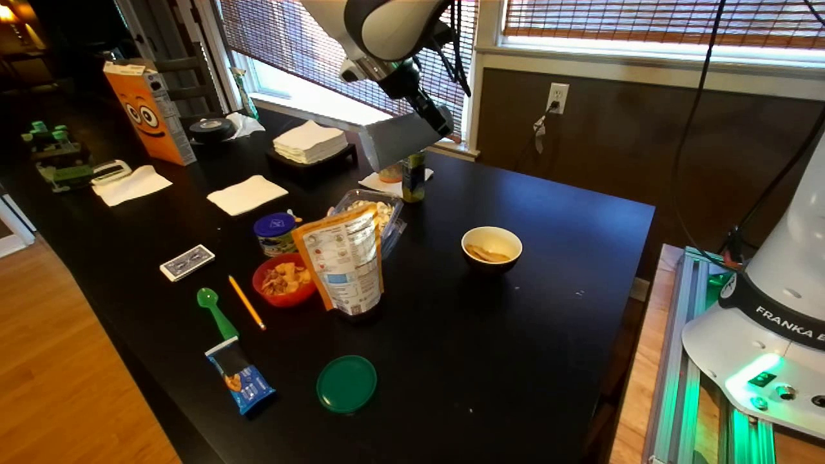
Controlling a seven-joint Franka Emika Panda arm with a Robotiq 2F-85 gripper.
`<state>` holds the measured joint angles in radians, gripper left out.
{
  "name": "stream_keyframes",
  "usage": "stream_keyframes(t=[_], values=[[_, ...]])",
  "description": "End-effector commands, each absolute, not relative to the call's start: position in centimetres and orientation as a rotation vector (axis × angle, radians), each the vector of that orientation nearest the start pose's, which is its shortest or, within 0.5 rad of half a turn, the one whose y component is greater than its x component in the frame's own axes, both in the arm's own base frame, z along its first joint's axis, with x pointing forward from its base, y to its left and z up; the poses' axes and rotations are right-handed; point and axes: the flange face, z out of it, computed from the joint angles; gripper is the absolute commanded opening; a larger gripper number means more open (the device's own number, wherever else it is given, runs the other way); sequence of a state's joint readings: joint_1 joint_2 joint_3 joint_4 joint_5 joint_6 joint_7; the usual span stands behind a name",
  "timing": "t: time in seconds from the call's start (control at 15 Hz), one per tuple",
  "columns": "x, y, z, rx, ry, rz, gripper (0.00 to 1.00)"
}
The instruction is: Pour the contents in the grey cup in the clear bowl.
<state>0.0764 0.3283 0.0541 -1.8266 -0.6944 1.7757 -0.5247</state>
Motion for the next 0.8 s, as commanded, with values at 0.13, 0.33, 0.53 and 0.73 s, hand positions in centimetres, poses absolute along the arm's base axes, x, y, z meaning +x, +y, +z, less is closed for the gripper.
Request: stream_keyframes(t=[0.13, 0.33, 0.53, 0.73], values=[[61.3, 3.1, 34.3, 2.167, 1.106, -0.686, 0.48], [61.8, 3.5, 34.1, 2.128, 1.105, -0.717, 0.48], [62.6, 4.1, 33.9, 2.090, 1.107, -0.734, 0.48], [63.5, 4.8, 33.8, 2.044, 1.096, -0.756, 0.48]])
